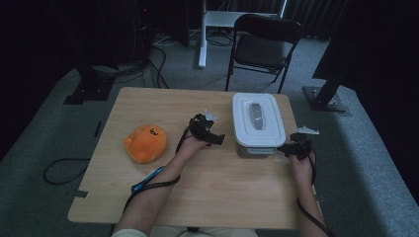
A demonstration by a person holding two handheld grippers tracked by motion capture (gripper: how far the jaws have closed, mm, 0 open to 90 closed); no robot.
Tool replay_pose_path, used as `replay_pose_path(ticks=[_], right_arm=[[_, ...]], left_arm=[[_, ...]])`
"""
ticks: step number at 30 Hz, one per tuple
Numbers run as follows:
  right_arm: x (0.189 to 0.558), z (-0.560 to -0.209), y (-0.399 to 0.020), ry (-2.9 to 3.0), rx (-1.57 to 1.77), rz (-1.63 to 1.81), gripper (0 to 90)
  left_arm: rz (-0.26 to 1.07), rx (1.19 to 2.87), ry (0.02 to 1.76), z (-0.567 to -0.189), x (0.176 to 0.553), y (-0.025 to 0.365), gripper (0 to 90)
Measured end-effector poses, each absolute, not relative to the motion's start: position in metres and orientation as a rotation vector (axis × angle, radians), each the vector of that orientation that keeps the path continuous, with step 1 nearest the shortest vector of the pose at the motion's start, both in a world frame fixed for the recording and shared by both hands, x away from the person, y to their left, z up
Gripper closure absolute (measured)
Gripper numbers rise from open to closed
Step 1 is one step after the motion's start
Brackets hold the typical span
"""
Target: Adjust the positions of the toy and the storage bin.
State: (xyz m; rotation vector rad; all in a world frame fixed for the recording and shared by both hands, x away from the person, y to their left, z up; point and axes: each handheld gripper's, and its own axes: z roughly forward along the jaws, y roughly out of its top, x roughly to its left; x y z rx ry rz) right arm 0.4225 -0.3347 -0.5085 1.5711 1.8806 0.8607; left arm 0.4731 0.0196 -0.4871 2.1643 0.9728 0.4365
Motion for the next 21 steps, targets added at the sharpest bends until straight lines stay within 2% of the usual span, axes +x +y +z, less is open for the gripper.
replay_pose_path(ticks=[5,10,21], right_arm=[[0.432,-0.510,-0.337,1.885,1.587,0.842,14.0],[0.438,-0.505,-0.336,1.899,1.567,0.831,14.2],[0.449,-0.497,-0.330,1.940,1.557,0.855,16.3]], left_arm=[[0.418,2.165,0.994,-0.491,0.481,0.009,0.4],[0.471,2.192,1.015,-0.494,0.492,-0.001,0.4],[0.477,2.162,1.022,-0.490,0.499,-0.012,0.6]])
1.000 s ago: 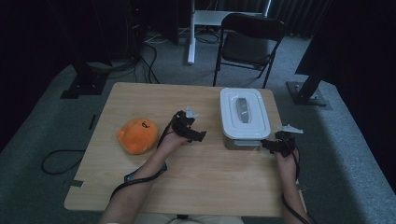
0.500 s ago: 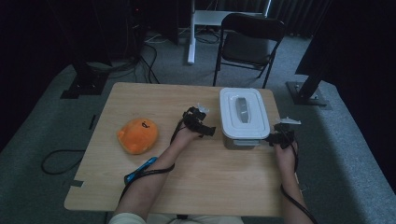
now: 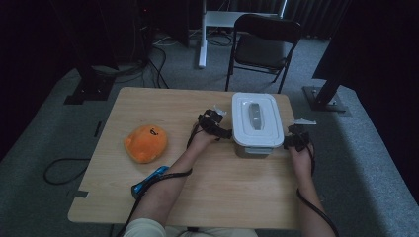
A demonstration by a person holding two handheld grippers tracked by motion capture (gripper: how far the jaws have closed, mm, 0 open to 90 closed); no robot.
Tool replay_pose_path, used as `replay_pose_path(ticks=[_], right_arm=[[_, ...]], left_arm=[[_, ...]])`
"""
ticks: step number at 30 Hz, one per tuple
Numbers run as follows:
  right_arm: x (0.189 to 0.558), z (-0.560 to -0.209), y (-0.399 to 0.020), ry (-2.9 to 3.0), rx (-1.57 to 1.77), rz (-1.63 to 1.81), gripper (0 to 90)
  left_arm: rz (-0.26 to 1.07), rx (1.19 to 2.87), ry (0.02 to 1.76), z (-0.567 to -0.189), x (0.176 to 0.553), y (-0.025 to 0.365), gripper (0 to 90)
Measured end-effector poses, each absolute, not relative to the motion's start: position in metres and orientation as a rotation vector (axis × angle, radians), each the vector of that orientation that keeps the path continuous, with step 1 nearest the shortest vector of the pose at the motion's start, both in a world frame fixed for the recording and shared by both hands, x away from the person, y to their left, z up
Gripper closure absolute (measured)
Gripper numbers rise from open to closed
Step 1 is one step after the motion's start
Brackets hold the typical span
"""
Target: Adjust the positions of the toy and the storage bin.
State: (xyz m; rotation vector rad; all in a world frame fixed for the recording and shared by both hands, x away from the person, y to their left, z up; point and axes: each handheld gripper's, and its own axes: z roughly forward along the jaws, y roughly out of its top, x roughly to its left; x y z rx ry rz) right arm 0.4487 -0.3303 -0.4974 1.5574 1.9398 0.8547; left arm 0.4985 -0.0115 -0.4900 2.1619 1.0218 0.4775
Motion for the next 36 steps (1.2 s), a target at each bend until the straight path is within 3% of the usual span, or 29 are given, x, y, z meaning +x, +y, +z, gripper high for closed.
replay_pose_path(ticks=[12,36], right_arm=[[0.445,-0.494,-0.312,2.019,1.435,0.934,20.9],[0.407,-0.502,-0.289,2.136,1.301,1.044,23.8]], left_arm=[[0.560,2.180,1.010,-0.486,0.490,-0.001,2.4],[0.543,2.239,0.921,-0.479,0.446,0.031,2.8]])
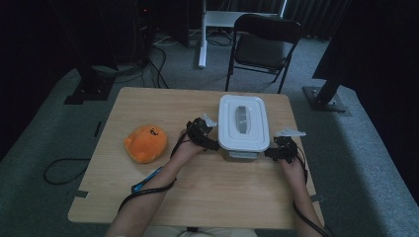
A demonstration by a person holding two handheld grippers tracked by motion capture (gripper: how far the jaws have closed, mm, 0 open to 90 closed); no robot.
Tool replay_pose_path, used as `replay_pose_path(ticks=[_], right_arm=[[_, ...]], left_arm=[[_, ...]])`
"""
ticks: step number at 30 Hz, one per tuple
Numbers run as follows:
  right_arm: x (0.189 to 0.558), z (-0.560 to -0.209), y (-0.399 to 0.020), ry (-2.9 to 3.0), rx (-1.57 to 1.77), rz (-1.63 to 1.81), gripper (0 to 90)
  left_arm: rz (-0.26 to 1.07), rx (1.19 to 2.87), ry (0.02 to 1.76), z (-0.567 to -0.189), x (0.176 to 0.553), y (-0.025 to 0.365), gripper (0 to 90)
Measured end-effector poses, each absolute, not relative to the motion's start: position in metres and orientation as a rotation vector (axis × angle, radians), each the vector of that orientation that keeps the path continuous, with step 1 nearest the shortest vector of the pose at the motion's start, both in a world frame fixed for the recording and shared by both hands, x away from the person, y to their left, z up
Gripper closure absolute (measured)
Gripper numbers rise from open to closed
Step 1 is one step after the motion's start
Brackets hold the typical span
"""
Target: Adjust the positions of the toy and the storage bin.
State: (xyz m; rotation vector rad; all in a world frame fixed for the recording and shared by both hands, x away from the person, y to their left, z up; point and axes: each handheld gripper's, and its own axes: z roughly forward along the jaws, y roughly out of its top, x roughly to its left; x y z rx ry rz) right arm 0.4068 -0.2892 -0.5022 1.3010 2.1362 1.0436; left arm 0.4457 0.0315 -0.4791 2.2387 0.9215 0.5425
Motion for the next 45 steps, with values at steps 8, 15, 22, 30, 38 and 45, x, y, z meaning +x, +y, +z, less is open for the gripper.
replay_pose_path(ticks=[8,15,22,30,38,45], right_arm=[[0.413,-0.505,-0.291,2.124,1.372,1.041,16.4],[0.436,-0.505,-0.290,2.122,1.370,0.967,15.8],[0.466,-0.501,-0.293,2.048,1.508,0.990,15.9],[0.478,-0.492,-0.289,1.980,1.510,1.007,21.0],[0.470,-0.488,-0.288,1.984,1.462,1.073,25.0],[0.463,-0.485,-0.282,2.029,1.417,1.071,26.1]], left_arm=[[0.498,2.230,0.951,-0.486,0.459,0.038,2.7],[0.484,2.194,1.038,-0.487,0.483,0.043,2.7],[0.460,2.185,1.042,-0.483,0.506,0.038,2.7],[0.481,2.191,1.035,-0.477,0.512,0.032,2.8],[0.508,2.204,1.015,-0.471,0.505,0.032,3.9],[0.528,2.199,1.025,-0.471,0.496,0.035,4.8]])
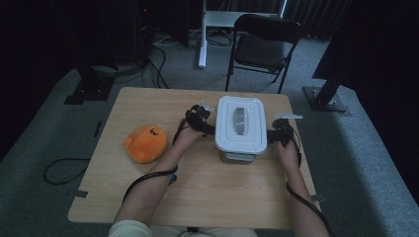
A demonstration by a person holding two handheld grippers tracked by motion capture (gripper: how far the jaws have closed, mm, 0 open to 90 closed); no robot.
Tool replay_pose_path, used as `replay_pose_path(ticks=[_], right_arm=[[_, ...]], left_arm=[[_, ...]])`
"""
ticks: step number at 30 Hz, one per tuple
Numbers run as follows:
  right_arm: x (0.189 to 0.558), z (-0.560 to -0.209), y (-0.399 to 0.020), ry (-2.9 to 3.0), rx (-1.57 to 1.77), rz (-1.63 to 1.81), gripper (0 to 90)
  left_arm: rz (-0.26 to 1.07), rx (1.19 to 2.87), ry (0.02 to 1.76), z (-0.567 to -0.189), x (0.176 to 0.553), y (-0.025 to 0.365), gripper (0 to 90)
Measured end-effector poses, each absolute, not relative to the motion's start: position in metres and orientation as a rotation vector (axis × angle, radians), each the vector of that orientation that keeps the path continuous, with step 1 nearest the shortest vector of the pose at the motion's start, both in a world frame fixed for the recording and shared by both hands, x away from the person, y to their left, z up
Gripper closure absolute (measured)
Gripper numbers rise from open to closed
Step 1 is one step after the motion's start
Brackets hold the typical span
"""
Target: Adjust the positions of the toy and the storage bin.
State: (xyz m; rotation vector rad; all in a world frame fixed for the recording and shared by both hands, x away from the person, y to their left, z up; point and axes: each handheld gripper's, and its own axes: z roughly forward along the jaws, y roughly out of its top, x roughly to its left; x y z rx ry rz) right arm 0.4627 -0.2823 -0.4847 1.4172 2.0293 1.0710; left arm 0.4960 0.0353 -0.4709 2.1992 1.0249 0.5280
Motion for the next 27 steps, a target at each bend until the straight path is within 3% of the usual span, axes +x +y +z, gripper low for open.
replay_pose_path(ticks=[27], right_arm=[[0.415,-0.484,-0.257,2.115,1.253,1.158,28.2]], left_arm=[[0.539,2.289,0.917,-0.468,0.430,0.067,4.9]])
